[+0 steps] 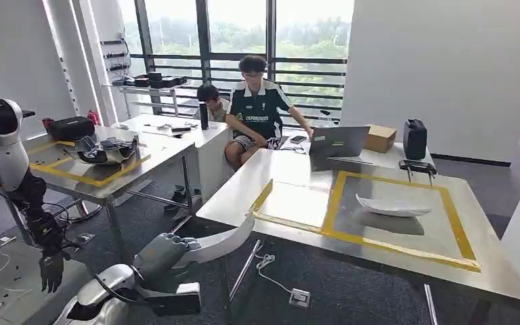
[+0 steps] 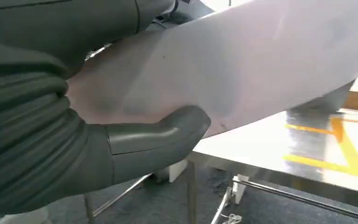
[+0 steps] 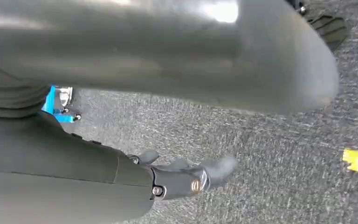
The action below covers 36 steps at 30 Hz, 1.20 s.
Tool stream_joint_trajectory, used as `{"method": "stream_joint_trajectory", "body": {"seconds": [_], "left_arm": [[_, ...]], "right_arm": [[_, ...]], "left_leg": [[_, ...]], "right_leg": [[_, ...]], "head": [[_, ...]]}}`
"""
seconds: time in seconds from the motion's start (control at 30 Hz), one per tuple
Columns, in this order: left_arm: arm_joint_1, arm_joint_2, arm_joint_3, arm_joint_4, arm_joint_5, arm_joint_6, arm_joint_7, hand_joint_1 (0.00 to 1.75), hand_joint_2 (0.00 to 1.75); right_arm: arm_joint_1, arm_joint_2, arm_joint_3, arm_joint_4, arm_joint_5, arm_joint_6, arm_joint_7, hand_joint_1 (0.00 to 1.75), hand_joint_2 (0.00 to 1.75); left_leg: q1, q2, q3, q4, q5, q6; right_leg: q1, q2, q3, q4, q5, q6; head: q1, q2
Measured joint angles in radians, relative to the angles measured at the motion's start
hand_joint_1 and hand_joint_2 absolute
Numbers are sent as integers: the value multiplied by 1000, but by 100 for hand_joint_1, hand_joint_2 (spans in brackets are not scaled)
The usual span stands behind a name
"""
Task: Take the parts from the cabinet and place them on the table.
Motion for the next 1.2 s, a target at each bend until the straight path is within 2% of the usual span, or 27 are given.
{"method": "stream_joint_trajectory", "body": {"seconds": [0.03, 0.1, 0.13, 0.2, 0.23, 0.27, 0.3, 0.37, 0.4, 0.43, 0.53, 0.57, 0.6, 0.63, 0.7, 0.73, 0.77, 0.8, 0.83, 0.87, 0.9, 0.93, 1.03, 1.07, 1.1, 1.13, 1.2], "left_arm": [[-3, -2, 0, 1, 0, 0, 0, 175, 175], [-12, -1, 0, 4, 0, -2, 0, 175, 175], [-15, -1, 0, 6, 0, -2, 0, 175, 175], [-11, 6, 0, 10, 0, -8, 0, 175, 175], [-7, 8, 0, 13, -3, -9, 1, 175, 175], [-7, 8, 0, 14, -6, -11, 2, 175, 175], [-8, 8, 0, 13, -7, -11, 2, 175, 175], [-15, 10, 0, 13, -10, -11, 3, 175, 175], [-19, 11, 0, 13, -10, -11, 3, 175, 175], [-23, 10, 0, 13, -11, -13, 3, 175, 175], [-25, 3, -1, 13, -14, -21, 3, 175, 175], [-27, 3, -1, 13, -15, -23, 3, 175, 175], [-30, 3, -1, 13, -15, -24, 5, 175, 175], [-35, 3, -1, 14, -15, -26, 4, 175, 175], [-35, 3, -2, 18, -15, -32, 4, 175, 175], [-34, 3, -3, 21, -15, -33, 4, 175, 175], [-33, 3, -5, 23, -15, -34, 4, 175, 175], [-34, 3, -5, 26, -15, -34, 4, 175, 175], [-35, 3, -5, 27, -15, -34, 4, 175, 175], [-37, 3, -5, 27, -15, -34, 3, 175, 175], [-39, 3, -5, 27, -15, -34, 3, 175, 175], [-41, 6, -5, 27, -15, -35, 3, 175, 175], [-42, 1, -8, 28, -15, -35, 2, 175, 175], [-43, 1, -10, 29, -15, -35, 2, 175, 175], [-45, 2, -11, 30, -15, -35, 2, 175, 175], [-47, 4, -12, 30, -15, -35, 2, 175, 175], [-43, 5, -15, 31, -15, -35, 2, 175, 175]], "right_arm": [[0, 0, 0, 0, 2, 0, 0, 0, 0], [0, 0, -1, 0, 10, 1, 1, 0, 0], [-2, -1, -1, 0, 13, 3, 2, 0, 0], [-4, -1, -1, 0, 20, 8, 8, 0, 0], [-3, -1, -1, 0, 21, 9, 9, 0, 0], [-3, 0, -2, 0, 23, 10, 11, 0, 0], [-1, 0, -2, 0, 24, 10, 11, 0, 0], [0, 0, -2, 0, 27, 11, 11, 0, 0], [-1, 0, -2, 0, 28, 12, 11, 0, 0], [-2, 0, -2, 0, 29, 12, 11, 0, 0], [0, 0, -2, 0, 29, 11, 13, 0, 0], [1, 0, -2, 0, 29, 11, 14, 0, 0], [1, 0, -2, 0, 29, 10, 14, 0, 0], [1, 0, -3, 0, 29, 10, 15, 0, 0], [0, 0, -3, 0, 29, 10, 21, 0, 0], [0, 0, -3, 0, 29, 10, 23, 0, 0], [0, 0, -3, 0, 29, 10, 26, 0, 0], [1, 0, -4, 0, 29, 10, 29, 0, 0], [1, 0, -5, 0, 29, 10, 30, 0, 0], [1, 0, -5, 0, 29, 10, 31, 0, 0], [-1, 1, -5, 0, 29, 11, 31, 0, 0], [-1, 4, -5, 0, 29, 13, 31, 0, 0], [-1, 4, -6, 0, 29, 13, 38, 0, 0], [0, 4, -6, 0, 30, 12, 39, 0, 0], [0, 3, -7, 0, 30, 12, 40, 0, 0], [-1, 3, -7, 0, 30, 12, 40, 0, 0], [-3, 3, -7, 0, 30, 12, 42, 0, 0]], "left_leg": [[1, 4, 3, 1, -5, -6], [8, -64, -29, 64, -46, -16], [8, -76, -62, 135, -81, -18], [8, -82, -132, 275, -130, -20], [8, -82, -150, 303, -127, -18], [8, -83, -141, 279, -99, -15], [8, -86, -113, 214, -57, -10], [8, -121, -35, 48, 22, 2], [7, -146, -19, 11, 5, 5], [7, -135, -15, 7, 10, 1], [5, -116, -13, -2, 17, 16], [10, -104, -8, -10, 25, 23], [9, -97, -7, -14, 26, 29], [8, -89, -9, -14, 27, 32], [7, -70, -10, -13, 25, 33], [7, -61, -10, -13, 24, 33], [7, -52, -10, -13, 24, 33], [8, -43, -10, -11, 22, 30], [9, -35, -10, -8, 20, 26], [9, -27, -9, -2, 15, 20], [2, -23, -12, 2, 10, 12], [0, -18, -11, 6, 6, 5], [3, 2, -1, -3, 6, -12], [9, -10, -8, 2, -1, -21], [11, -46, -16, 30, -21, -25], [12, -66, -43, 87, -53, -27], [12, -80, -124, 248, -119, -29]], "right_leg": [[-4, 6, 4, -5, 3, -7], [-10, 18, 8, -10, 6, -19], [-10, 24, 8, -10, 6, -24], [-8, 44, 7, -8, 6, -26], [-8, 56, 7, -7, 6, -26], [-8, 67, 7, -5, 6, -26], [-8, 78, 7, -3, 6, -25], [-9, 94, 6, 0, 5, -23], [-4, 100, 1, 3, 6, -16], [-7, 109, -3, 2, 8, -8], [-9, 129, -5, -7, 17, 12], [-12, 105, -9, 4, 11, 13], [-7, 64, -27, 35, -15, 16], [-9, 44, -60, 104, -56, 20], [-13, 37, -134, 263, -121, 27], [-14, 37, -152, 300, -125, 30], [-17, 35, -148, 288, -109, 32], [-20, 32, -119, 232, -75, 34], [-22, 22, -70, 143, -34, 35], [-23, -2, -14, 43, 2, 37], [-17, -27, 3, 11, -14, 30], [-17, -17, 3, 6, -6, 18], [-12, 7, 2, 6, -6, -1], [-18, 14, 7, 1, -2, -11], [-18, 19, 8, 1, -2, -14], [-18, 25, 8, 1, -2, -19], [-15, 39, 7, 1, -4, -25]], "head": [[0, 0], [-2, 0], [-2, 0], [-2, 0], [-2, 0], [-2, 0], [-1, 0], [-2, 0], [-2, 0], [-1, 0], [-2, 0], [0, 0], [-1, 0], [0, 0], [0, 0], [-1, 0], [0, 0], [0, 0], [-1, 0], [0, 0], [-1, 0], [-1, 0], [-1, 0], [-1, 0], [-2, 0], [-2, 0], [-2, 0]]}}
